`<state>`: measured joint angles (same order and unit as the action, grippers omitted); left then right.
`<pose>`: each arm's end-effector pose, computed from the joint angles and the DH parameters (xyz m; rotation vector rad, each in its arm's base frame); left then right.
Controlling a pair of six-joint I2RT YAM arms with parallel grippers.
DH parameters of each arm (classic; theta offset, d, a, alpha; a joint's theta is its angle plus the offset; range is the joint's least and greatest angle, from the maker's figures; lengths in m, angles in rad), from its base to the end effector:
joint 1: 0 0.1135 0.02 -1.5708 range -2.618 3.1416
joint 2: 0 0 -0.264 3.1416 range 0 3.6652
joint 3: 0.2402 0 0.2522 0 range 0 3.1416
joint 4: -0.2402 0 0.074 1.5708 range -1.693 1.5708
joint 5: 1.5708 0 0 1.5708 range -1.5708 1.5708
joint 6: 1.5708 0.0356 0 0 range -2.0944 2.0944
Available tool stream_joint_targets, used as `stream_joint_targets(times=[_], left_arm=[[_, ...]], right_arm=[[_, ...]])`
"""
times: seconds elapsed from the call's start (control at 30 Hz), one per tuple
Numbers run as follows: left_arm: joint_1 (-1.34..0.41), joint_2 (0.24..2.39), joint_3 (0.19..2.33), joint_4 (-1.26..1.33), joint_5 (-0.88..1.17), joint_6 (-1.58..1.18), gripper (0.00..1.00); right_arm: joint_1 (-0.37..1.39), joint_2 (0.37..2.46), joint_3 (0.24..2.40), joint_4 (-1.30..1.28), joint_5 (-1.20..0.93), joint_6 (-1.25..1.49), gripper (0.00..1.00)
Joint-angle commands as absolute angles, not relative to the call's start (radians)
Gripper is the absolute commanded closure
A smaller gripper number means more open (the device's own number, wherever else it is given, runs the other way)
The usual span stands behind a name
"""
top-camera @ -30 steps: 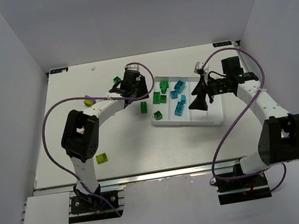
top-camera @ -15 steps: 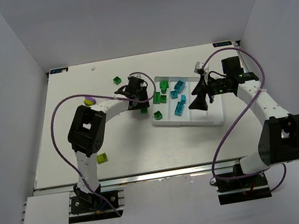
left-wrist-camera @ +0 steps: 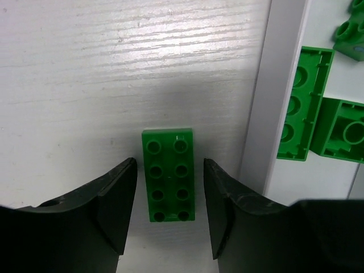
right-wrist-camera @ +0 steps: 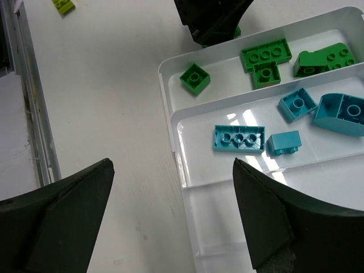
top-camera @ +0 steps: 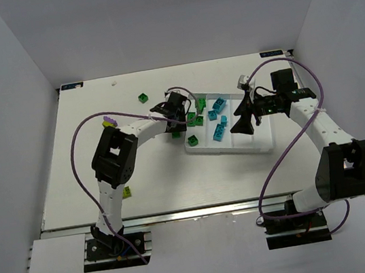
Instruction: Sort the legos into containers by color
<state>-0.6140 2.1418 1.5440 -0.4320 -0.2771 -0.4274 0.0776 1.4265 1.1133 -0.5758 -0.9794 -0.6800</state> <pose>0.3772 -0.2540 0.1546 0.1388 2.5369 -0.0431 0.2895 0.0522 0.2835 -1.1406 1.7966 0.8443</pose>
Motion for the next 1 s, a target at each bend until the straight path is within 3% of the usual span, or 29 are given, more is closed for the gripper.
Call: stream_joint_targets(times=[0.0,0.17,0.2,0.27,0.3,0.37,0.97], left_arm=[[-0.634,2.181,1.502,-0.541,-0.34,-0.428,0.41],[-0.634,2.175,1.439,-0.526,-0.344,-0.433,0.6],[-0.634,2.172,1.431,-0.523,-0.338,-0.433,0.7],[-0.634,2.168,1.419,-0.512,-0.327,-0.436,0.81],[-0.634,2.163,1.417,-0.508,-0.325,-0.436,0.92],[-0.634,2.135,1.417,-0.503,-0.336,-0.445,1.0],[-0.646,1.876,1.483,-0.425,-0.177,-0.488,1.0]], right_arm=[[0.064,1.394,1.109,-0.56,-1.005,-0.675,0.11],[0.063,1.399,1.112,-0.558,-1.009,-0.673,0.1],[0.063,1.399,1.114,-0.558,-1.009,-0.675,0.11],[0.061,1.397,1.115,-0.558,-1.009,-0.673,0.11],[0.061,1.397,1.117,-0.558,-1.009,-0.675,0.11],[0.061,1.396,1.117,-0.56,-1.008,-0.675,0.11],[0.057,1.399,1.109,-0.563,-1.014,-0.673,0.11]])
